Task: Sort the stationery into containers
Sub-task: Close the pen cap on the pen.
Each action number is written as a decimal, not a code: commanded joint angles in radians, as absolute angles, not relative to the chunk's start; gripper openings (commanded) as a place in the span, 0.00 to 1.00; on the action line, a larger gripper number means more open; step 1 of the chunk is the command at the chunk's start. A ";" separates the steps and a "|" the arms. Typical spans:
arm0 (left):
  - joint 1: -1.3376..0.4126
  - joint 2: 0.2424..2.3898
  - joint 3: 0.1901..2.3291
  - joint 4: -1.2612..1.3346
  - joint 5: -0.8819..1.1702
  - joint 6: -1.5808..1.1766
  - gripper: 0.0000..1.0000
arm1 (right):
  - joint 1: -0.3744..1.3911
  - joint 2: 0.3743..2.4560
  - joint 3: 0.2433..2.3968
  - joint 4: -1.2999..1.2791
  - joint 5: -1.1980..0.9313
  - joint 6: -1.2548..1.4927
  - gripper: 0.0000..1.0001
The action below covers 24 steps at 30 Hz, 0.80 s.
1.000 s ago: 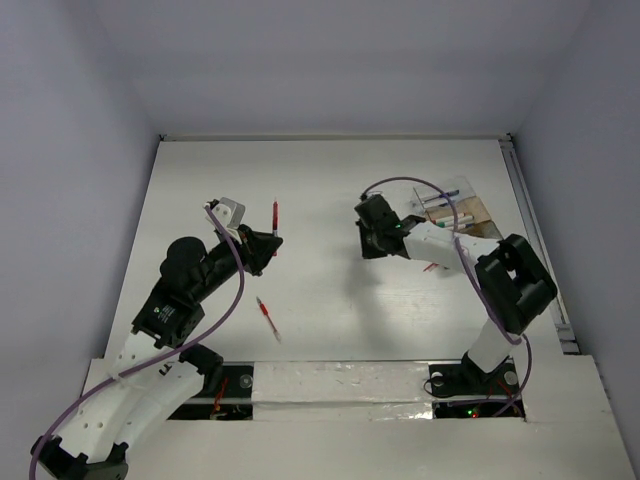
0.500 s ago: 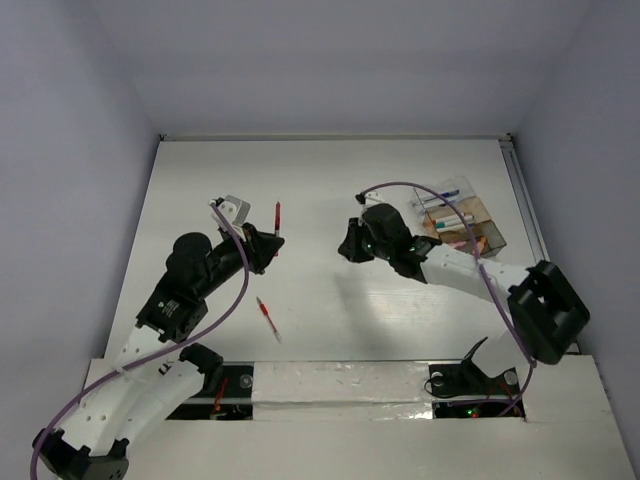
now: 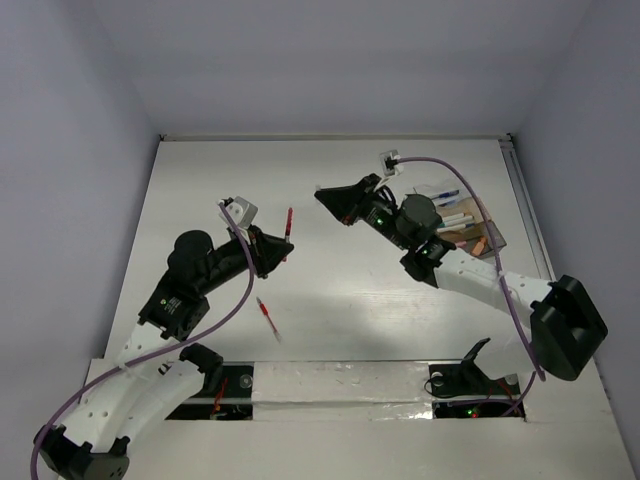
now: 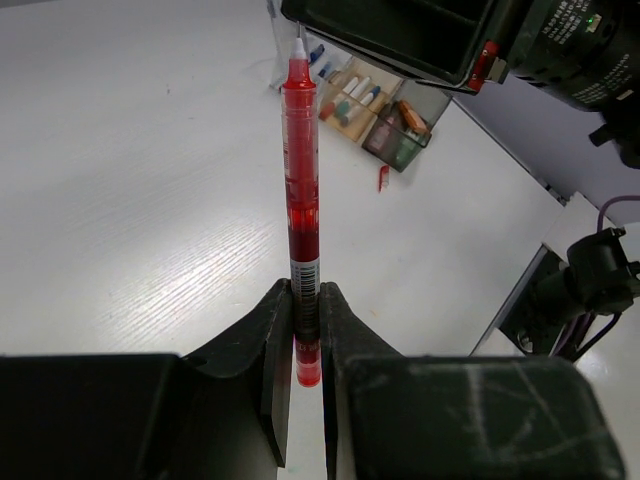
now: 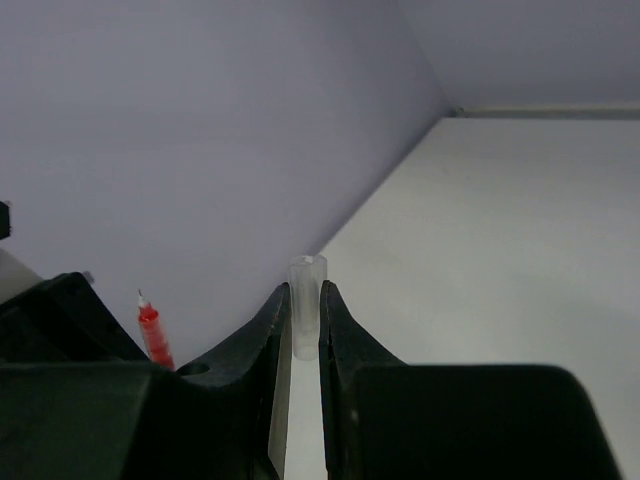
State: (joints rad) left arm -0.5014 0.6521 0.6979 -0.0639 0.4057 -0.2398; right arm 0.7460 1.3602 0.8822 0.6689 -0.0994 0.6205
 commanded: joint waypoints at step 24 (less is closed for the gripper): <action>-0.486 0.678 0.715 0.003 0.440 -0.233 0.00 | 0.836 1.462 1.006 0.989 -0.193 0.675 0.00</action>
State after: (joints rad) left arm -0.4992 0.6861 0.6979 -0.0418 0.4374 -0.2398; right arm 0.8242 1.4620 0.9585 0.9142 -0.1810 0.6880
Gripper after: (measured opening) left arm 0.077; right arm 0.175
